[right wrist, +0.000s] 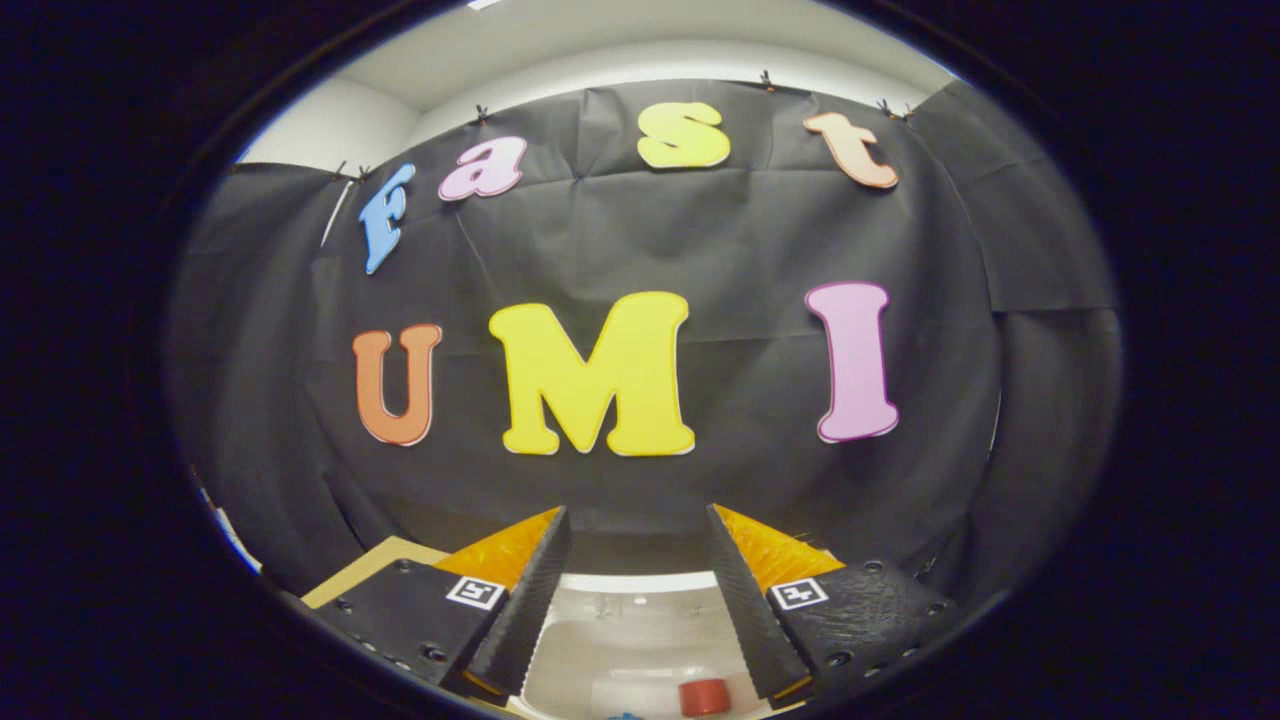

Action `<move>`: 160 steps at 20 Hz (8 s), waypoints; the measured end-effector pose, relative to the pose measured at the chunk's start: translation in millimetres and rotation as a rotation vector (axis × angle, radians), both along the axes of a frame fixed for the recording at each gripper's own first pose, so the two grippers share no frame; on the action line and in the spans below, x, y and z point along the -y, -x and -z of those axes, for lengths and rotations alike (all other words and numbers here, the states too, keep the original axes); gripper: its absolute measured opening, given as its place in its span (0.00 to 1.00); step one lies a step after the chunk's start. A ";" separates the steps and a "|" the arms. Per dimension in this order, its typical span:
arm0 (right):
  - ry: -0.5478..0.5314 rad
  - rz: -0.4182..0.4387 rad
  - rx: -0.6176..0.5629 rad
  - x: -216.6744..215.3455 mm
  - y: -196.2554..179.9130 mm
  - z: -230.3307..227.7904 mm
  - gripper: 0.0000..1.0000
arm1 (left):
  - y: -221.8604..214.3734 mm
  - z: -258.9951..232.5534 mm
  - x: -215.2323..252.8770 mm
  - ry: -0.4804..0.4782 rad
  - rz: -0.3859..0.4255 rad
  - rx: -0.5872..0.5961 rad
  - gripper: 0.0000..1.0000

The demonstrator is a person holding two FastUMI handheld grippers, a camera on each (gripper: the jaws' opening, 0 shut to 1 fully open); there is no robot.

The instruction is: Press the lid of the desktop garbage bin to open it, pick up the crumpled paper on the desktop and throw it into the bin, then pick up the pop can on the desktop and drop it into the bin, and finally close the garbage bin lid.

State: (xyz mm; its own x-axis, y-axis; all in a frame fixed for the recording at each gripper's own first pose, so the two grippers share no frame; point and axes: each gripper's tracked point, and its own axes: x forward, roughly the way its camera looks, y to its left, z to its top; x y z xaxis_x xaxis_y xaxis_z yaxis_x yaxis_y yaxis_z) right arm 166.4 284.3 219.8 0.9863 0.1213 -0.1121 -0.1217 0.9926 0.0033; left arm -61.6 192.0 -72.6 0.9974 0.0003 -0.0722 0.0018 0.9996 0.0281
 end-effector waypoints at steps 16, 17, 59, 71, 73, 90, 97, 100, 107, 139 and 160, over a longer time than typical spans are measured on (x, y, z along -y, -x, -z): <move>0.081 0.005 -0.327 27.6 52.0 143.3 0.80 | 13.1 18.7 41.6 -0.018 0.055 -0.065 0.99; 0.089 0.008 -0.307 26.6 53.3 142.9 0.80 | 12.2 19.4 41.2 -0.017 0.057 -0.068 0.99; 0.006 -0.097 0.122 50.4 71.7 155.5 0.97 | -36.9 42.3 73.8 -0.079 0.042 -0.127 0.99; -0.111 -0.079 0.232 111.1 139.0 177.2 0.95 | -35.1 24.5 67.8 -0.045 0.023 -0.067 0.99; -0.089 -0.051 0.224 124.9 151.5 202.6 0.95 | -36.7 16.4 63.8 -0.051 0.013 -0.042 0.99; -0.020 -0.107 0.152 153.2 226.4 284.2 0.96 | -30.8 -15.6 56.7 -0.087 -0.027 0.083 0.99; -0.019 -0.070 0.175 167.0 230.9 278.2 0.96 | -26.8 -12.8 58.8 -0.081 -0.031 0.079 0.99; 0.003 -0.072 0.175 166.4 232.1 280.4 0.96 | -24.8 -10.4 60.1 -0.086 -0.030 0.072 0.99; 0.008 -0.104 0.157 154.1 239.1 281.4 0.96 | -14.7 -9.6 60.9 -0.089 -0.028 0.072 0.98; 0.043 -0.106 0.237 146.5 268.3 249.7 0.96 | -1.6 -26.4 42.1 -0.059 -0.079 0.098 0.99; 0.041 -0.053 0.226 174.5 248.9 260.8 0.94 | -19.5 -29.5 25.5 -0.106 -0.127 0.133 0.98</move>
State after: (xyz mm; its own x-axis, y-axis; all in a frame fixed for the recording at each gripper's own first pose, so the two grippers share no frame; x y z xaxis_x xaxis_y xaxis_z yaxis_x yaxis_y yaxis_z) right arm -82.5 109.8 -41.0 0.9791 0.1740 0.1053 -0.1672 0.9834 -0.0702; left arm -42.1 166.5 -43.1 0.9896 0.1269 0.0672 -0.1346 0.9830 0.1248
